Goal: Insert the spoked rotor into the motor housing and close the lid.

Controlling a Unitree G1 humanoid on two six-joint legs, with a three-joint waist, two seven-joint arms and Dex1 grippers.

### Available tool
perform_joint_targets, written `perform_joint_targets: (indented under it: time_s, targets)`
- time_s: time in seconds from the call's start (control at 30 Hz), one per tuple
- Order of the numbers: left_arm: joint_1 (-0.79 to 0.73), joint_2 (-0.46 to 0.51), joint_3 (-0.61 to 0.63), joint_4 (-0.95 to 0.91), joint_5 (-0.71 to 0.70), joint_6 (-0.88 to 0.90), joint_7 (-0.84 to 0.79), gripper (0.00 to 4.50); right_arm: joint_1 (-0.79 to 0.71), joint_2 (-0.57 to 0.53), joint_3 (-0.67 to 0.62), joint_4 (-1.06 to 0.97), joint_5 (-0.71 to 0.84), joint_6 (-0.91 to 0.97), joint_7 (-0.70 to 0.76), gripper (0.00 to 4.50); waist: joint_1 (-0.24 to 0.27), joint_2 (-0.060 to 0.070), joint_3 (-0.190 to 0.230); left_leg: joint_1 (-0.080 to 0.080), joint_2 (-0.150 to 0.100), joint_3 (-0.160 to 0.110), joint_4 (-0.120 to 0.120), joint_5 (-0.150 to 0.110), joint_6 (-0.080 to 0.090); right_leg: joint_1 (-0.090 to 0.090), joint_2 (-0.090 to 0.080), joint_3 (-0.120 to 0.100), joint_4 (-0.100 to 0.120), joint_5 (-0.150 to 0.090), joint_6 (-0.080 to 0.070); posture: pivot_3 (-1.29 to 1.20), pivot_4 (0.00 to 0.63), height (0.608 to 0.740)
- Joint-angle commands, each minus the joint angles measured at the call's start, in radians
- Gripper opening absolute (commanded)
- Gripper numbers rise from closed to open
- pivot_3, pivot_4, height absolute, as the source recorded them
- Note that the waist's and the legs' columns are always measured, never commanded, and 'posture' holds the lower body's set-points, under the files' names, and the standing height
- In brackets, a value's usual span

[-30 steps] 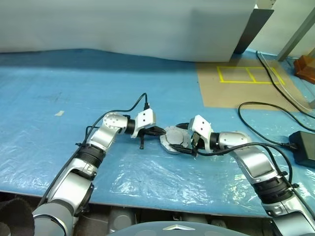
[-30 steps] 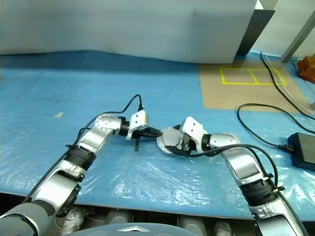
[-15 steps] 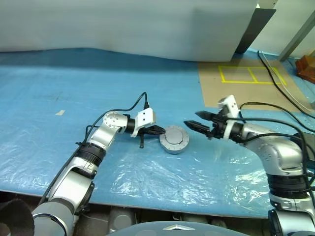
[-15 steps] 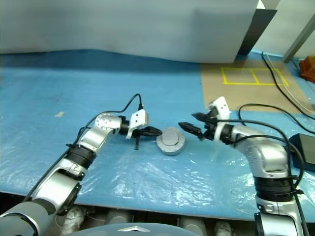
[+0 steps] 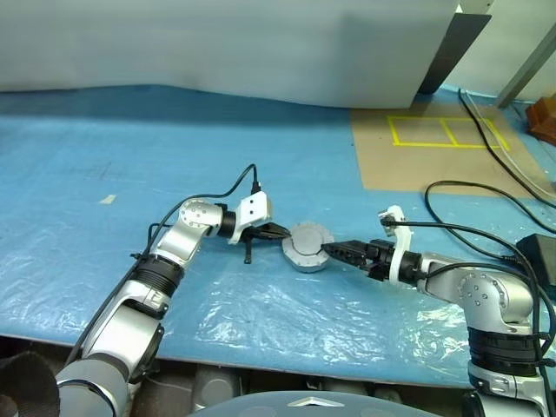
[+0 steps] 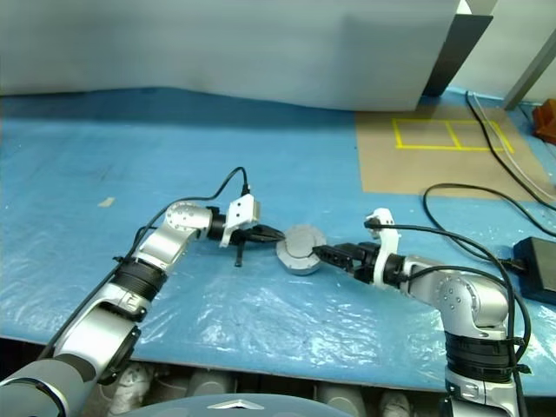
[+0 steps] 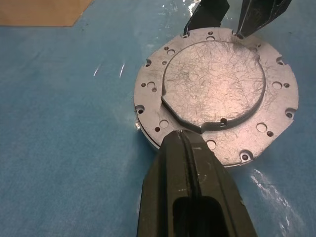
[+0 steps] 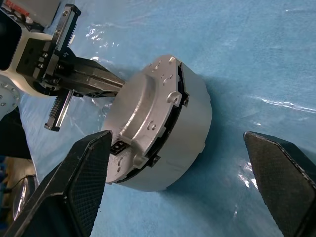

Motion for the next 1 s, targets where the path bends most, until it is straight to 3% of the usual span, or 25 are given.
perform_joint_targets:
  time_s: [0.03, 0.17, 0.2, 0.53, 0.93, 1.0]
  targets:
    - [0.015, 0.005, -0.031, 0.025, 0.036, 0.014, -0.004, 0.00, -0.005, -0.004, 0.037, -0.028, -0.005, -0.042, -0.003, 4.47, 0.002, 0.000, 0.000, 0.000, 0.000, 0.000, 0.000, 0.000, 0.000, 0.000, 0.000, 0.000, 0.000, 0.000, 0.000, 0.00, 0.150, 0.740]
    - [0.022, 0.008, -0.034, 0.017, 0.038, 0.014, -0.007, 0.00, -0.038, 0.025, 0.038, -0.027, 0.019, -0.040, -0.024, 4.47, 0.001, 0.001, 0.000, 0.000, 0.000, 0.000, 0.000, 0.000, 0.000, 0.000, 0.000, 0.000, 0.000, 0.000, 0.000, 0.00, 0.150, 0.740]
    - [0.022, 0.008, -0.034, 0.017, 0.038, 0.014, -0.007, 0.00, -0.040, 0.028, 0.036, -0.020, 0.019, -0.043, -0.026, 4.29, 0.002, 0.001, 0.000, 0.000, 0.000, 0.000, 0.000, 0.000, 0.000, 0.000, 0.000, 0.000, 0.000, 0.000, 0.000, 0.00, 0.150, 0.740]
    - [0.024, 0.007, -0.034, 0.023, 0.048, 0.008, -0.005, 0.00, -0.034, 0.087, -0.032, -0.011, 0.114, -0.025, -0.044, 1.42, 0.006, 0.002, -0.001, 0.000, -0.002, 0.000, 0.000, 0.000, 0.000, 0.001, -0.004, -0.001, 0.000, 0.000, 0.001, 0.00, 0.150, 0.740]
    - [0.022, 0.011, -0.021, 0.010, 0.034, 0.023, -0.018, 0.00, 0.003, 0.089, 0.040, -0.026, 0.087, -0.032, -0.057, 1.35, 0.003, 0.003, -0.001, 0.001, -0.005, 0.002, 0.000, 0.001, 0.000, 0.002, -0.010, -0.005, 0.001, -0.001, 0.003, 0.00, 0.150, 0.740]
    - [0.013, -0.017, 0.044, -0.043, -0.067, 0.089, -0.027, 0.00, 0.000, 0.088, 0.036, -0.011, 0.082, -0.038, -0.062, 1.35, 0.002, 0.003, -0.001, 0.001, -0.005, 0.002, 0.000, 0.001, 0.000, 0.002, -0.010, -0.005, 0.001, -0.001, 0.003, 0.00, 0.150, 0.740]
